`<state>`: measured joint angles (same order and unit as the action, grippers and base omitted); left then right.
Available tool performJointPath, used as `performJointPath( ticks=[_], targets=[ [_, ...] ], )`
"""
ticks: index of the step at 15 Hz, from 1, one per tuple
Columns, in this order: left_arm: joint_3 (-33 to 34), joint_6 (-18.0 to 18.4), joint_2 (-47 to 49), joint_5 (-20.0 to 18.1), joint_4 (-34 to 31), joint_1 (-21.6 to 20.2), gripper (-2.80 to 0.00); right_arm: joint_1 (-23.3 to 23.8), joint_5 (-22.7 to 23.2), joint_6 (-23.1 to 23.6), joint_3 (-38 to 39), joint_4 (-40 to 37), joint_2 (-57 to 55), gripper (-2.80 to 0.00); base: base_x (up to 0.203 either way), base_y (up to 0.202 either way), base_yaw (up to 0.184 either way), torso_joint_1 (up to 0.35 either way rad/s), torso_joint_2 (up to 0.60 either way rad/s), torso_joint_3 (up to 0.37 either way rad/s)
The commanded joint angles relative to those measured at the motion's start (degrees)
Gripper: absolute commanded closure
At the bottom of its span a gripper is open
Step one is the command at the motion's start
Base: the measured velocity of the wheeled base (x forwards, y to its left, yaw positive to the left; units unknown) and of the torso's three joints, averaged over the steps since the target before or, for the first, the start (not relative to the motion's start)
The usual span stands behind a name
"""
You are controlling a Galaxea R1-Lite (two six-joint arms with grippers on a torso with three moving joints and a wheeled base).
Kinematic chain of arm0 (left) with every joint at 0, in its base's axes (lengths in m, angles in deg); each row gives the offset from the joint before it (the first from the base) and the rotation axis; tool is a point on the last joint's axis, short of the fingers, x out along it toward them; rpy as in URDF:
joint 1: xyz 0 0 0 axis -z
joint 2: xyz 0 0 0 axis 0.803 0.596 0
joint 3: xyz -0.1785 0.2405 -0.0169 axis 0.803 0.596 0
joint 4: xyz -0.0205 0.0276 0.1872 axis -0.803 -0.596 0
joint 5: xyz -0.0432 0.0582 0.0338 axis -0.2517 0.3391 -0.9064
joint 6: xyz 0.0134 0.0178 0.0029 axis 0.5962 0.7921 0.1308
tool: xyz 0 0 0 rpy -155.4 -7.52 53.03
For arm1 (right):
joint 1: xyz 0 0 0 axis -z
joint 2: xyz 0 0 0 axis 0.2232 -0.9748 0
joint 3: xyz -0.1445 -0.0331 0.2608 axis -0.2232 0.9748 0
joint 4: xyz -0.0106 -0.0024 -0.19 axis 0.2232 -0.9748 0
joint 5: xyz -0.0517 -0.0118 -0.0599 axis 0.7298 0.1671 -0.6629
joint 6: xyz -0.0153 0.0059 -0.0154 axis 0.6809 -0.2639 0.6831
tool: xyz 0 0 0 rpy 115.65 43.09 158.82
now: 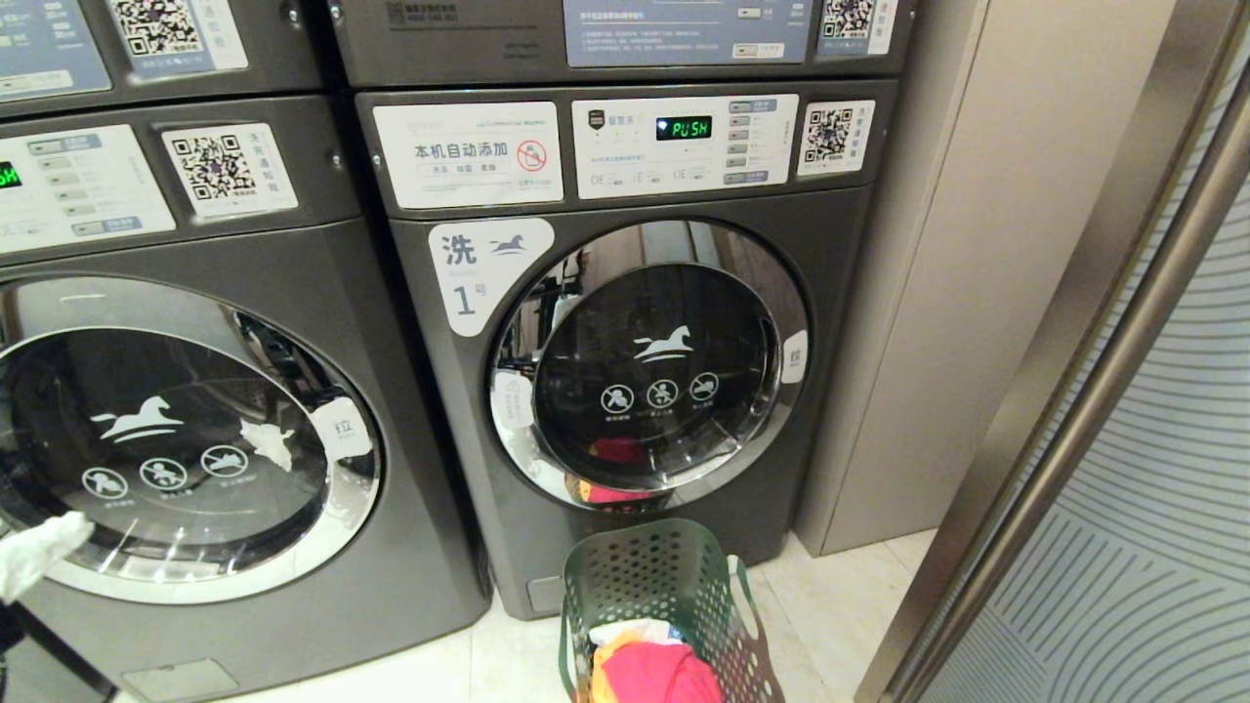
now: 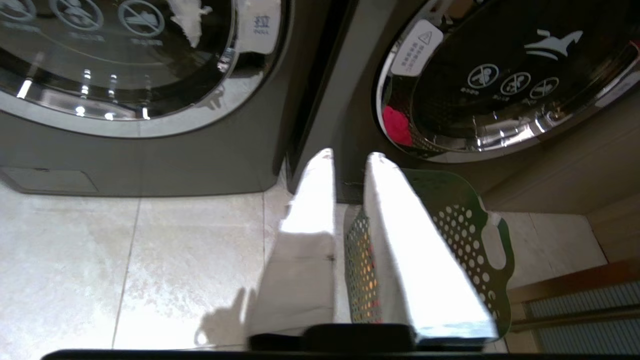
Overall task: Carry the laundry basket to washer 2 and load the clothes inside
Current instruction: Open the lid of the washing machine
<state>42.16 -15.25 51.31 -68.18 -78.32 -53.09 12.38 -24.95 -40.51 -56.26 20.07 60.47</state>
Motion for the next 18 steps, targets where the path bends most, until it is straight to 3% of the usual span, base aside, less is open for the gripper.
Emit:
performJointPath(
  ticks=[1, 3, 5, 9, 10, 15, 18],
  targets=[
    [2.0, -0.3, 8.9, -1.3, 5.7, -0.7, -2.8, 0.0, 0.0, 0.1, 1.9, 0.1, -0.1, 0.0, 0.0, 0.0, 0.0, 0.0, 0.0, 0.0],
    [1.9, -0.2, 19.1, -6.1, 15.9, -3.9, -2.8, 0.0, 0.0, 0.0, 1.9, 0.1, -0.1, 0.0, 0.0, 0.0, 0.0, 0.0, 0.0, 0.0],
    [0.6, 0.9, 30.5, -15.5, 27.6, -9.4, -2.8, 0.0, 0.0, 0.1, 1.9, 0.1, -0.1, 0.0, 0.0, 0.0, 0.0, 0.0, 0.0, 0.0],
    [-5.1, 2.8, 51.1, -46.7, 49.9, -21.6, -2.8, 0.0, 0.0, 0.0, 1.9, 0.1, -0.1, 0.0, 0.0, 0.0, 0.0, 0.0, 0.0, 0.0],
    [-6.1, 3.4, 54.6, -50.6, 53.2, -23.6, -2.8, 0.0, 0.0, 0.0, 1.9, 0.1, -0.1, 0.0, 0.0, 0.0, 0.0, 0.0, 0.0, 0.0],
    [-7.8, 5.5, 69.8, -61.7, 71.8, -26.2, -2.8, 0.0, 0.0, 0.0, 1.9, 0.1, -0.1, 0.0, 0.0, 0.0, 0.0, 0.0, 0.0, 0.0],
    [-9.1, 8.1, 74.7, -66.4, 76.0, -26.3, -2.8, 0.0, 0.0, 0.0, 1.9, 0.1, -0.1, 0.0, 0.0, 0.0, 0.0, 0.0, 0.0, 0.0]
  ],
)
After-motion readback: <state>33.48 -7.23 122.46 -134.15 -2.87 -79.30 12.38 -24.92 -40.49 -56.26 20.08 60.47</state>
